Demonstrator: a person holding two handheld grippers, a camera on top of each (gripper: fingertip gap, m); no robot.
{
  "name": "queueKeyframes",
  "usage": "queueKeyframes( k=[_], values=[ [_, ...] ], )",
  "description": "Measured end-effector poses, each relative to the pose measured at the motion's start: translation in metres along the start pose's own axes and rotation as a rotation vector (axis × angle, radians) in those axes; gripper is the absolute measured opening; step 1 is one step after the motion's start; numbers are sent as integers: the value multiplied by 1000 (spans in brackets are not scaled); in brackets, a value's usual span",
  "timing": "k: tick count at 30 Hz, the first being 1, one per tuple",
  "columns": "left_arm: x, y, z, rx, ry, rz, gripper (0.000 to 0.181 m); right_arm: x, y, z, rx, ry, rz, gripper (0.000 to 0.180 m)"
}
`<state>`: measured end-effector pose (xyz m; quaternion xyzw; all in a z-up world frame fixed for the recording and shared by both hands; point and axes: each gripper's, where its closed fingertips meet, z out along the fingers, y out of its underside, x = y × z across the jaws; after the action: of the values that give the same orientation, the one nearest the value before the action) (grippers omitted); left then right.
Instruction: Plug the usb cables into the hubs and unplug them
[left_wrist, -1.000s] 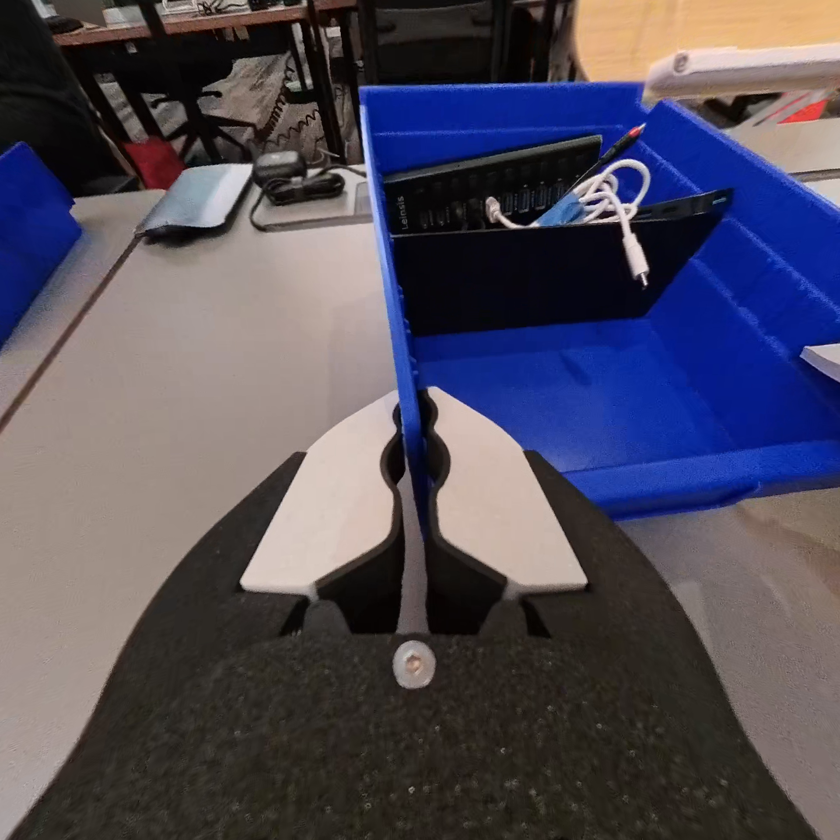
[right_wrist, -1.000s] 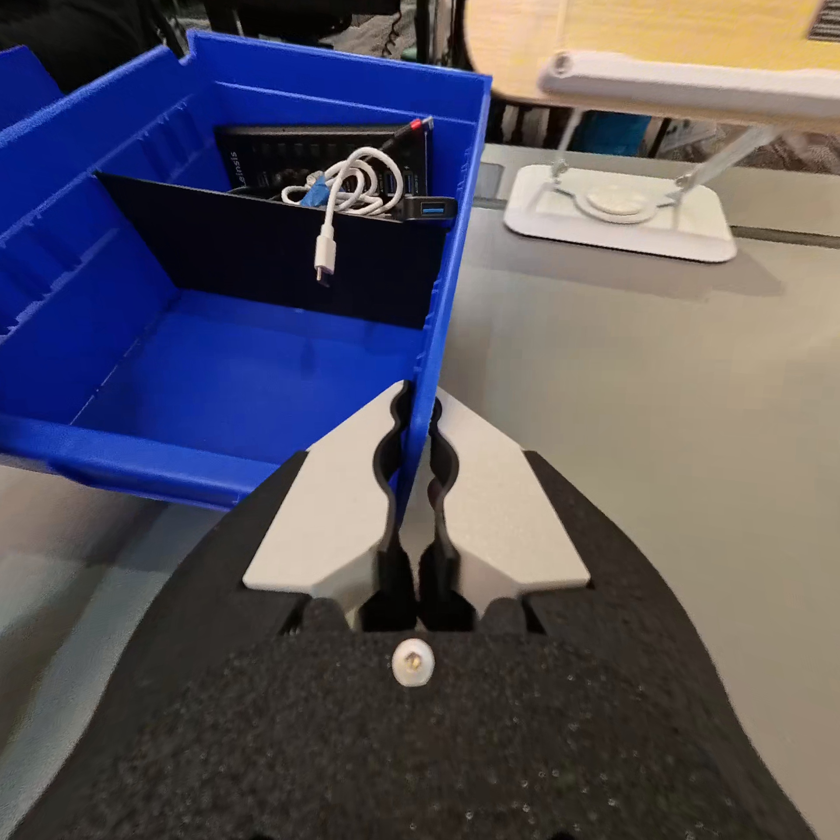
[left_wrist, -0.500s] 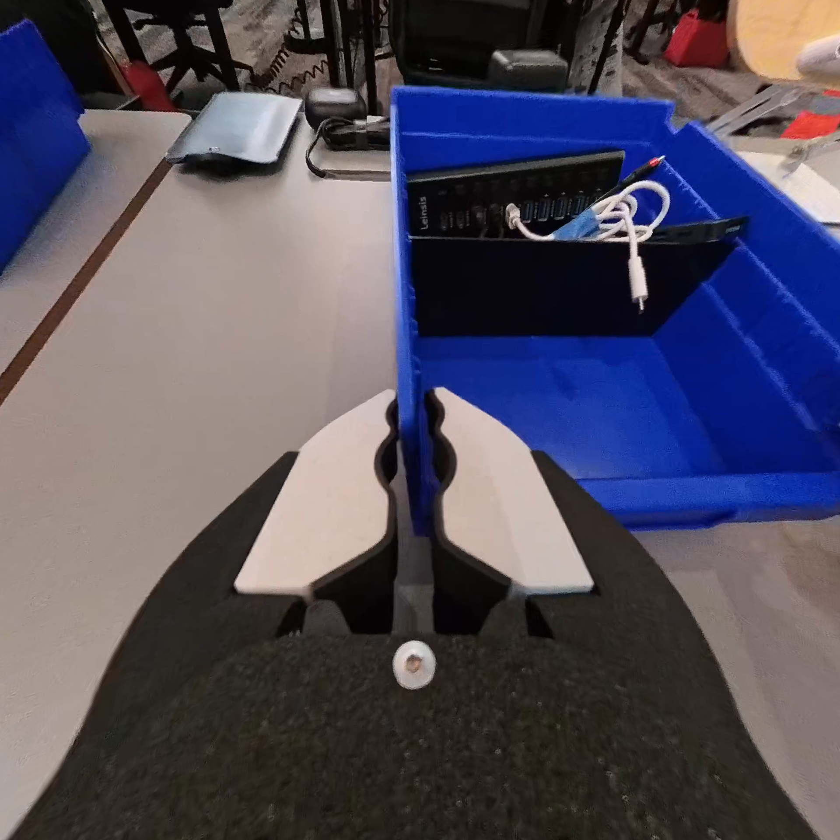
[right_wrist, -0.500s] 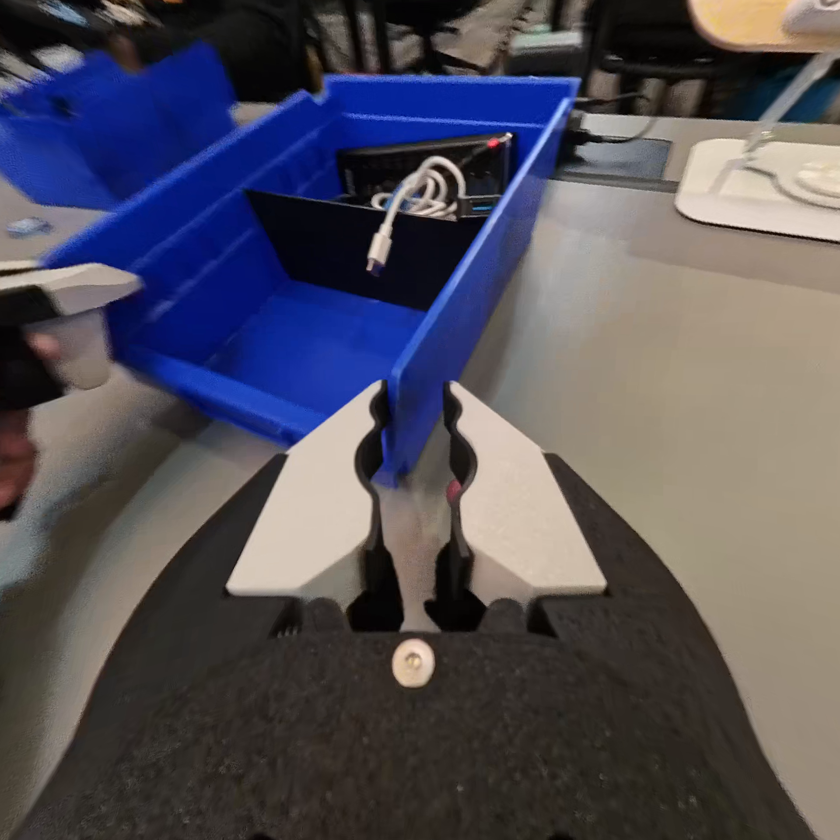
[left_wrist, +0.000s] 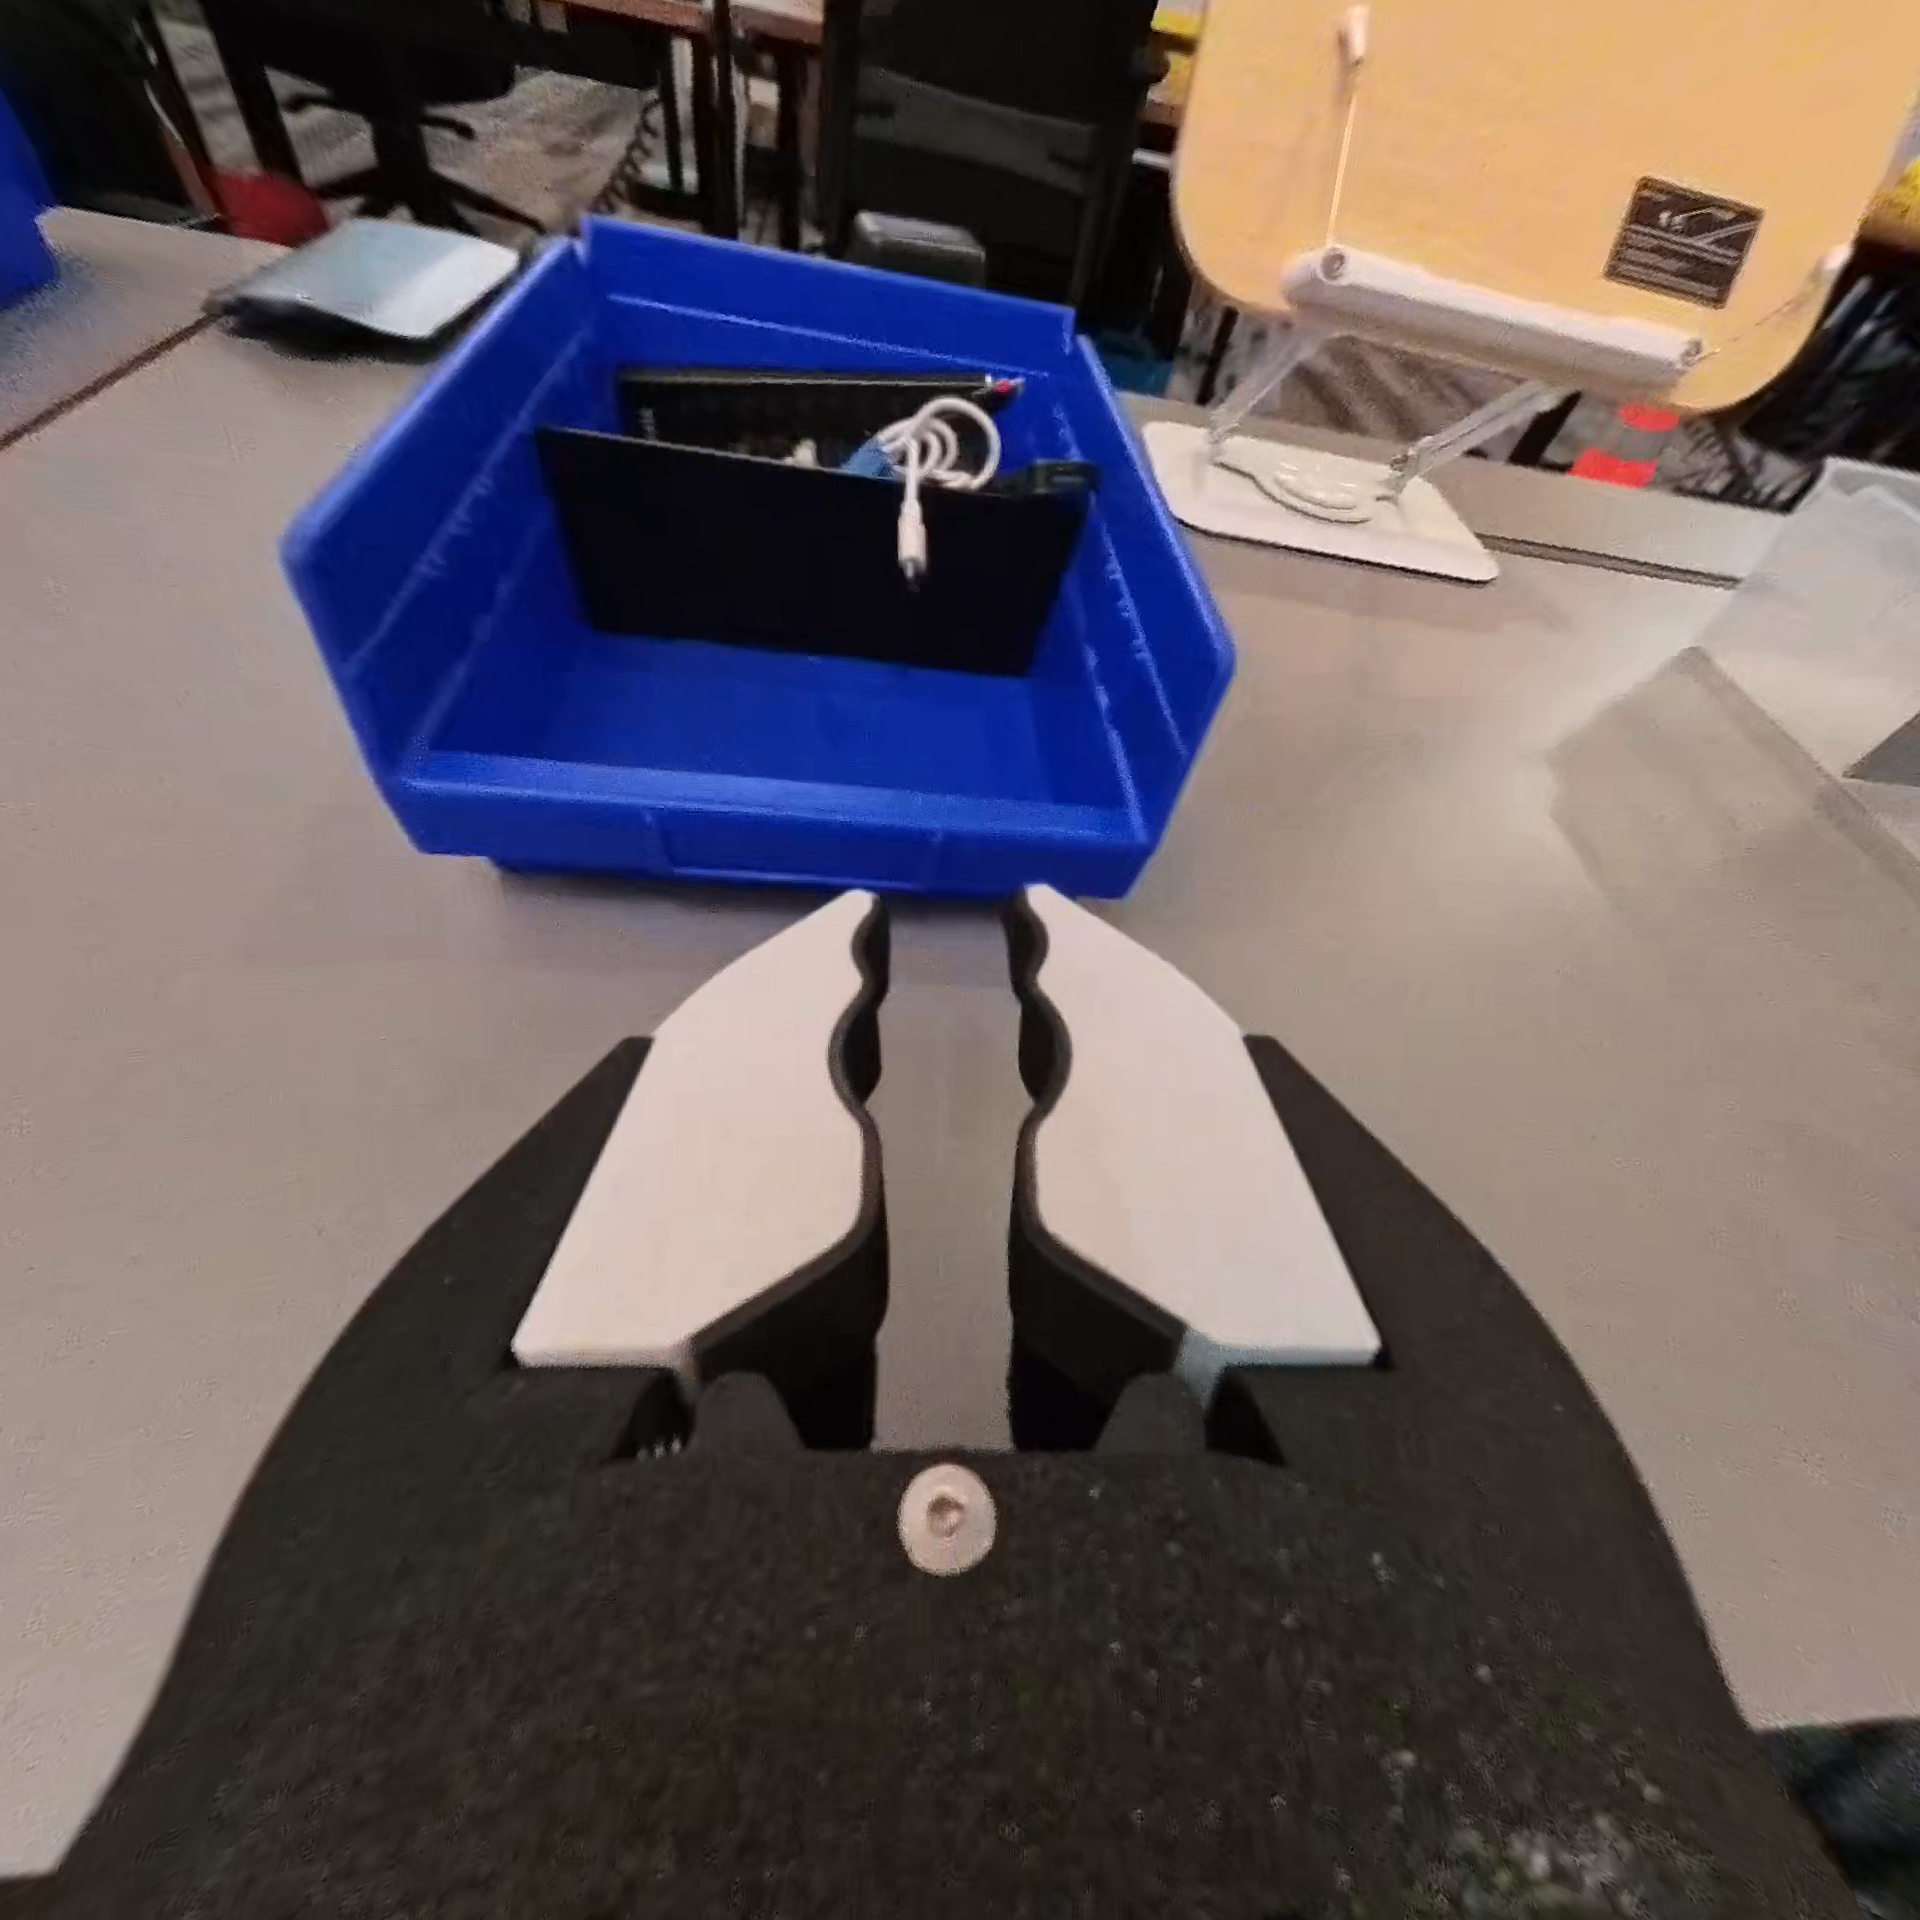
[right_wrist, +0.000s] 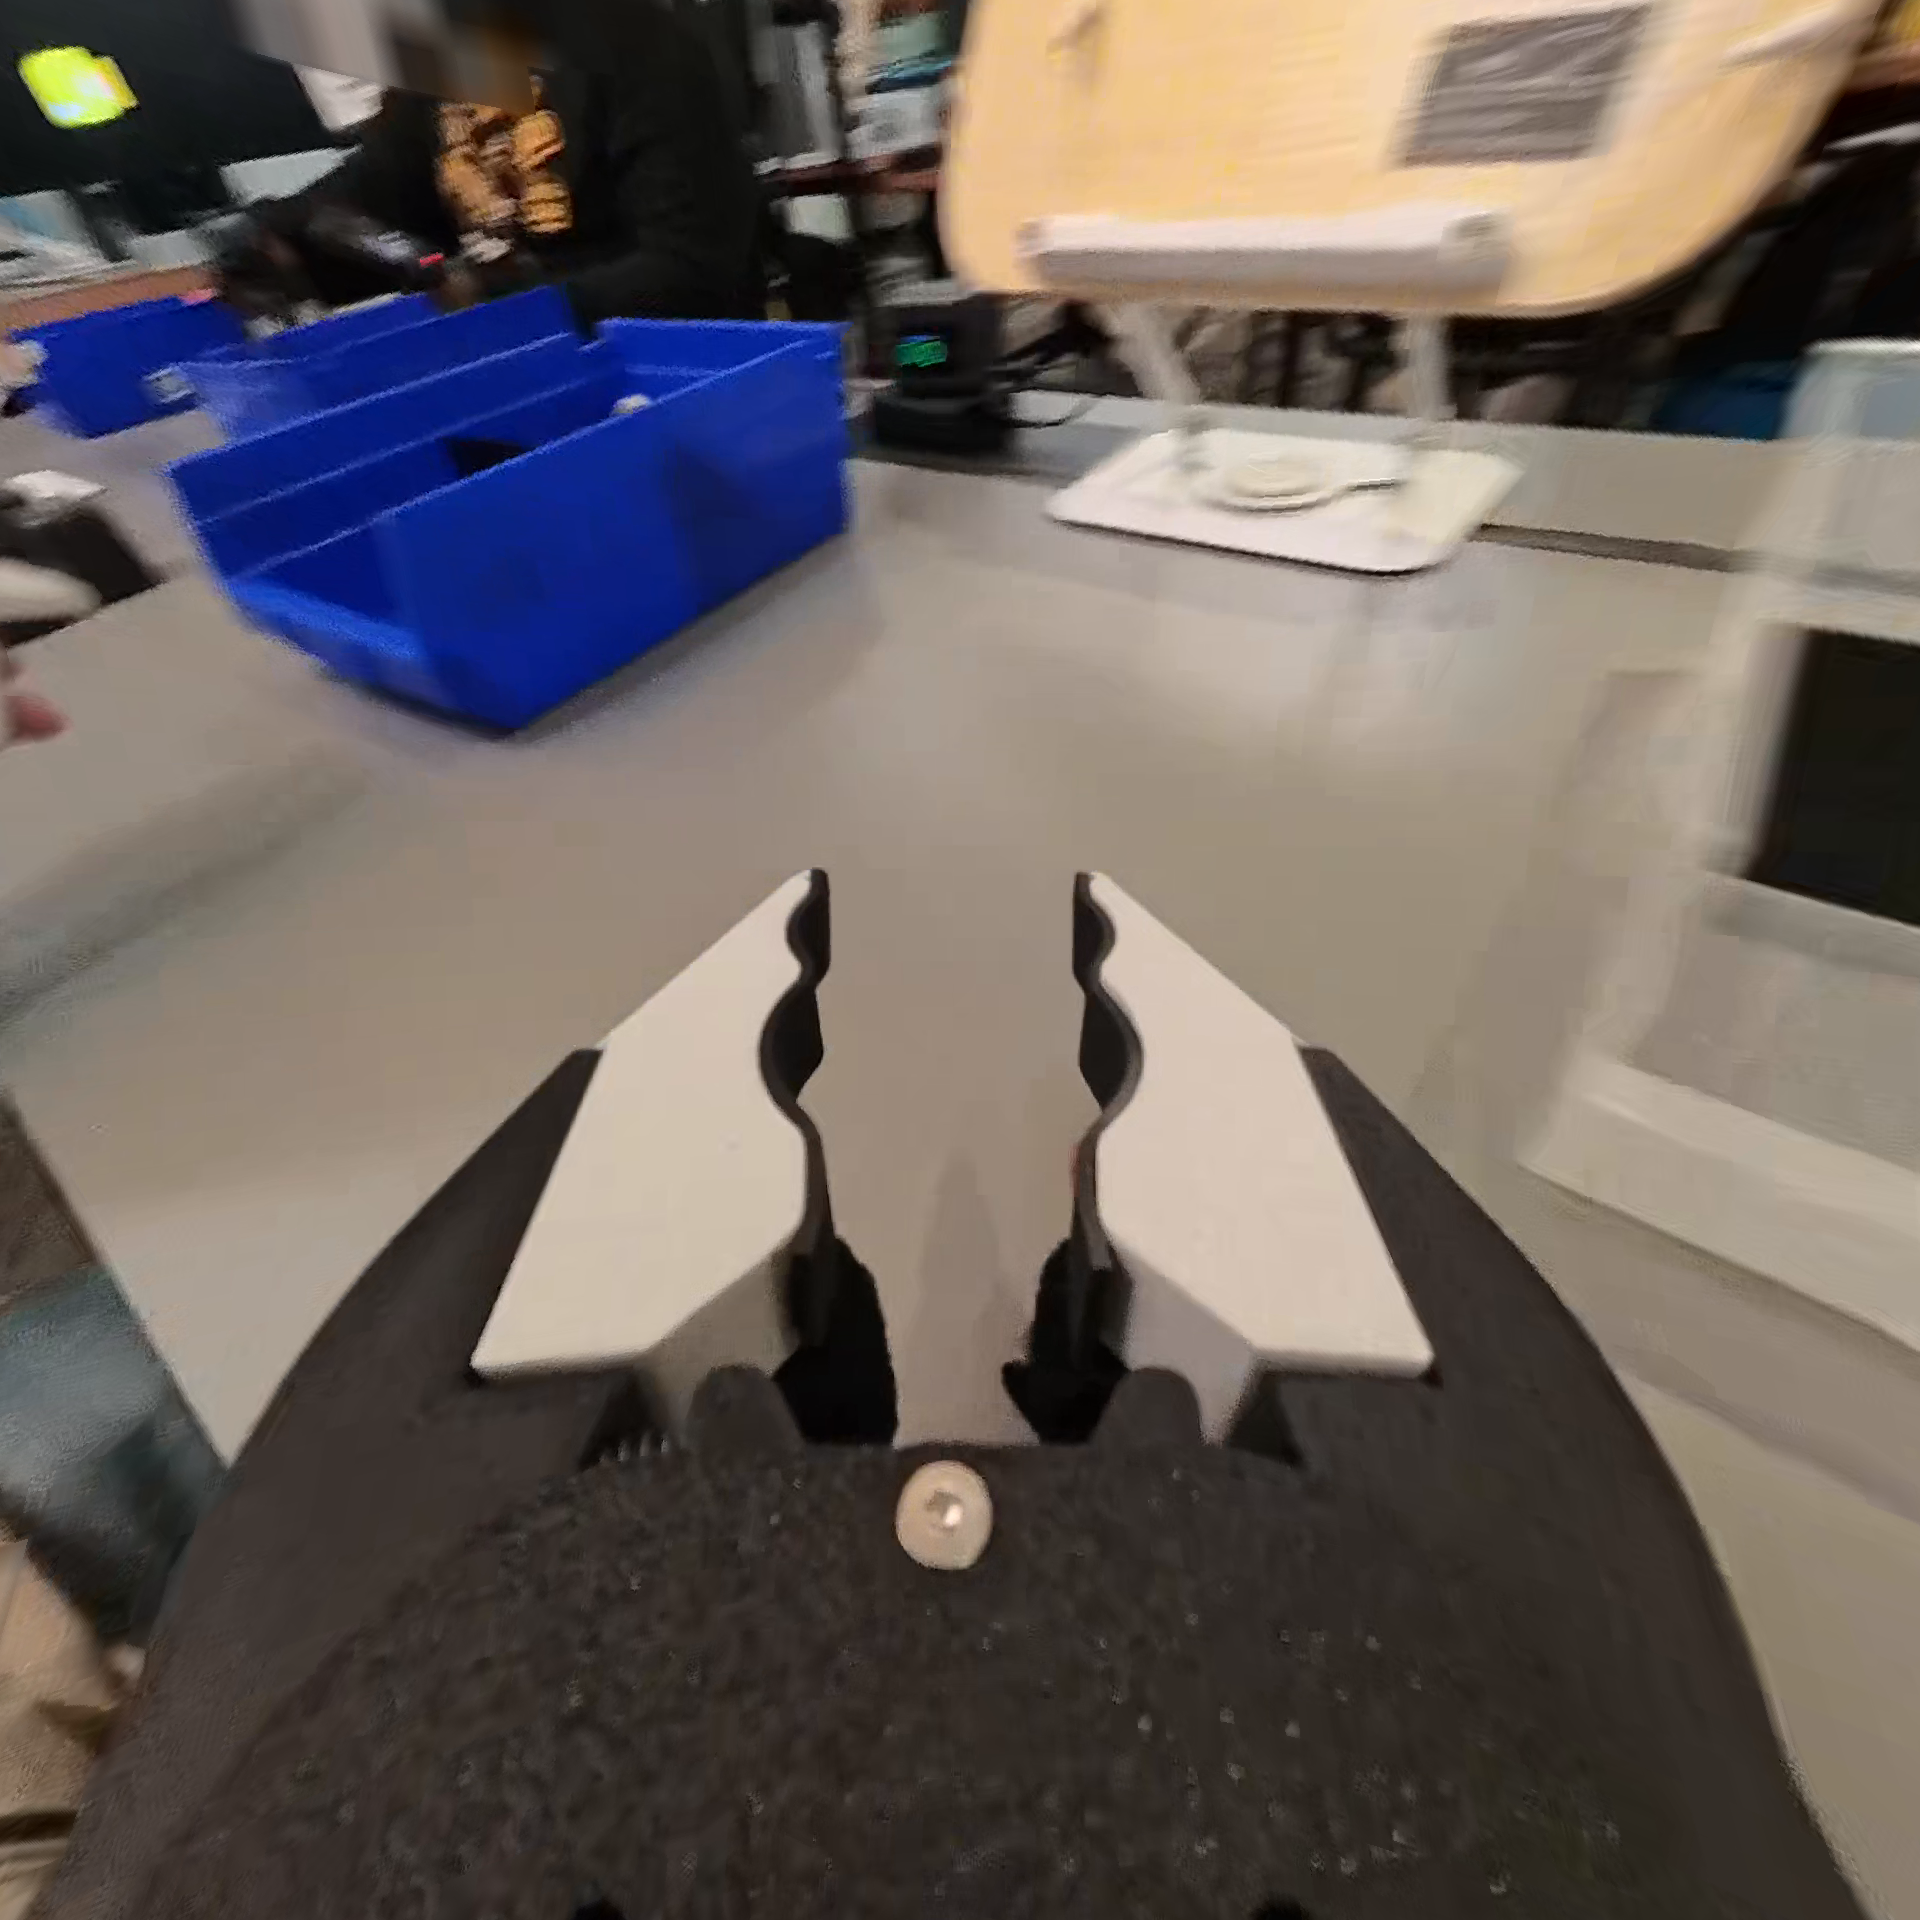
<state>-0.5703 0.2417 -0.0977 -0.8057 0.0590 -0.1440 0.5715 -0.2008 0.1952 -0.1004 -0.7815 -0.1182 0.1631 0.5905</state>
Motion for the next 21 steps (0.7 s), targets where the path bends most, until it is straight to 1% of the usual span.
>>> queueKeyframes(
  k=[1, 2, 3, 4, 5, 7, 9, 10, 11, 14, 18, 19, 21],
  values=[
    [9, 8, 1, 8, 14, -5, 18, 19, -1, -16, 19, 55, 20, 46],
    [19, 13, 2, -23, 52, -2, 17, 37, -3, -32, 37, 107, 49, 46],
    [27, 14, 3, -48, 87, 5, 20, 54, -6, -45, 59, 148, 81, 46],
    [29, 12, 4, -36, 96, 19, 23, 69, -11, -55, 86, 175, 111, 45],
    [28, 10, 6, -21, 88, 38, 21, 84, -13, -63, 101, 200, 134, 46],
    [25, 14, 12, -54, 78, 50, 21, 119, -6, -75, 60, 297, 153, 51],
    [26, 14, 16, -62, 93, 31, 24, 154, 6, -91, 34, 451, 191, 54],
    [27, 13, 18, -58, 99, 24, 23, 172, 19, -100, -18, 553, 219, 54],
    [29, 12, 21, -59, 109, 23, 23, 181, 31, -106, -74, 610, 229, 54],
    [32, 15, 32, -66, 125, 29, 24, 182, 41, -105, -136, 629, 235, 58],
    [35, 15, 43, -76, 140, 5, 28, 166, 53, -96, -220, 599, 139, 56],
    [34, 13, 44, -63, 140, -4, 29, 164, 54, -95, -225, 602, 123, 56],
    [29, 9, 46, -43, 115, -20, 33, 158, 48, -95, -176, 598, 104, 55]
  ],
)
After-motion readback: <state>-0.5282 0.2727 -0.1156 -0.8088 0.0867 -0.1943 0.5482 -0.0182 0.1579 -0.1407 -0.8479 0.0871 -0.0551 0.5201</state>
